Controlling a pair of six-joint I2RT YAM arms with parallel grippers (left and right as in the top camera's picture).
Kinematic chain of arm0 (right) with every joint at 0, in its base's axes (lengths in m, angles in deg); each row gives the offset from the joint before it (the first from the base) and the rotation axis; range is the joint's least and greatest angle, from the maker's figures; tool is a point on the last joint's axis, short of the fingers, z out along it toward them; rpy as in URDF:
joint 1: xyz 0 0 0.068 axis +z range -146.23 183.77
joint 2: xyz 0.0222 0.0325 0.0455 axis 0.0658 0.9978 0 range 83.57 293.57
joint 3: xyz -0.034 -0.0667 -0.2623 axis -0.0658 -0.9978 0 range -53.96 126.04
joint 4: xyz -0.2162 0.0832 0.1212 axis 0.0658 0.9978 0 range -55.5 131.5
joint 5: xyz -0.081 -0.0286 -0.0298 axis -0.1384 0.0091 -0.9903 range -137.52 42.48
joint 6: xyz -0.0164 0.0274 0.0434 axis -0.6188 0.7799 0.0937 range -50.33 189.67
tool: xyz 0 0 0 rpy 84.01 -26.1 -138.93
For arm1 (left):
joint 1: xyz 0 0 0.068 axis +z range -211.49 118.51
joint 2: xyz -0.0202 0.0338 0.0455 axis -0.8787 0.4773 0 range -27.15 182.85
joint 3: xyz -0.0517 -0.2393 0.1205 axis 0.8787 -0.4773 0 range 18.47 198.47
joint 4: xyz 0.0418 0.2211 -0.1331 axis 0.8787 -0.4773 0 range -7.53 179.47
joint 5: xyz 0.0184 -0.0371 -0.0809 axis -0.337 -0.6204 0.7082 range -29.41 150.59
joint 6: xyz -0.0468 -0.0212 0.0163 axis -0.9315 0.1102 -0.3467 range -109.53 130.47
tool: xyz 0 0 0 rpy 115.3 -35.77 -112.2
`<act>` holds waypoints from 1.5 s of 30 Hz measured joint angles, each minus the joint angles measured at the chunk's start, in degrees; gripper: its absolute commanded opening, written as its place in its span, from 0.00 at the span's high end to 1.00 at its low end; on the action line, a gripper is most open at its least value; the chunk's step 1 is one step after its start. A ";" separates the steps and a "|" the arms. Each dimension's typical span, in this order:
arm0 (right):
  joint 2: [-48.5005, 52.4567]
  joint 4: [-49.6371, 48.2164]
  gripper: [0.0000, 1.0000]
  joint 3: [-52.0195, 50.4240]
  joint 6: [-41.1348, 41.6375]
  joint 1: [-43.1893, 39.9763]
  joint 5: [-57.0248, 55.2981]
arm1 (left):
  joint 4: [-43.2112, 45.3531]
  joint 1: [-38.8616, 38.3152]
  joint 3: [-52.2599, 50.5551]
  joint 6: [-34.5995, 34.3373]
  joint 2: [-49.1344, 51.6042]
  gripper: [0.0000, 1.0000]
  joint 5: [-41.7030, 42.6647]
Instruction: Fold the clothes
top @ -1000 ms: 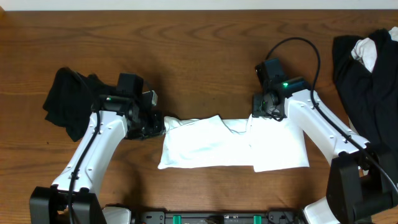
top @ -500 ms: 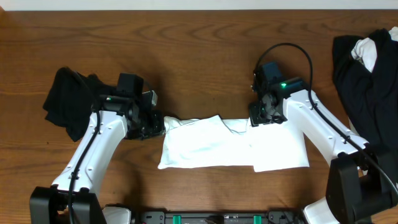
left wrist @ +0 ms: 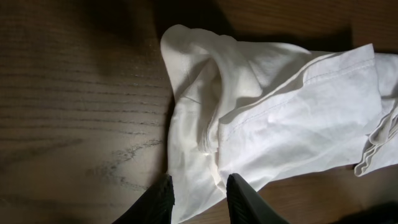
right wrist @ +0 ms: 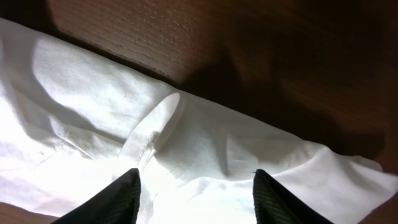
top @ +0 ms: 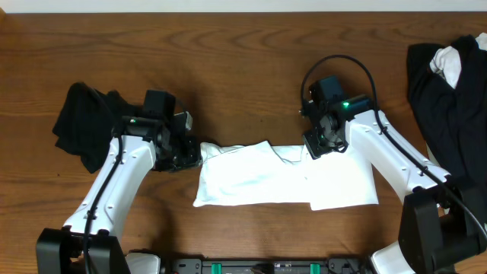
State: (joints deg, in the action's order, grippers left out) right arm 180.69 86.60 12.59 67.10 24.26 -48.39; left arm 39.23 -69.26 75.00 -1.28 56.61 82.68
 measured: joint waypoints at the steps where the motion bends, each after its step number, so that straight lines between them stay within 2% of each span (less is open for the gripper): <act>1: 0.00 -0.04 0.45 0.00 -0.39 0.00 -0.02 | 0.00 0.00 0.00 0.00 0.00 0.69 0.00; 10: 1.46 -0.22 0.41 0.00 -2.73 0.00 0.26 | -0.07 0.00 0.00 0.00 0.00 0.69 0.00; 12: 2.95 -0.31 0.51 0.00 -3.26 0.02 0.48 | -0.07 0.00 0.00 0.00 0.00 0.69 0.00; 16: 6.78 -1.09 0.91 0.00 -4.15 0.02 0.90 | -0.09 0.00 0.00 0.00 0.00 0.69 0.00; 19: 8.00 -1.99 0.98 0.00 -3.89 0.02 0.90 | -0.09 0.00 0.00 0.00 0.00 0.69 0.00; 27: 6.21 -4.59 0.98 0.00 0.02 0.02 -3.45 | -0.09 0.00 0.00 0.00 0.00 0.69 0.00; 35: 1.53 -9.44 0.87 0.04 1.77 0.02 -6.71 | -0.11 0.00 0.00 0.00 0.00 0.69 -0.02; 45: 1.53 -9.64 0.81 0.04 2.16 0.02 -6.84 | -0.09 0.00 0.00 0.00 0.00 0.69 -0.02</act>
State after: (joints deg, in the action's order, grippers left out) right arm 182.22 76.96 12.63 69.27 24.28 -55.23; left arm 39.14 -69.26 75.00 -1.28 56.61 82.65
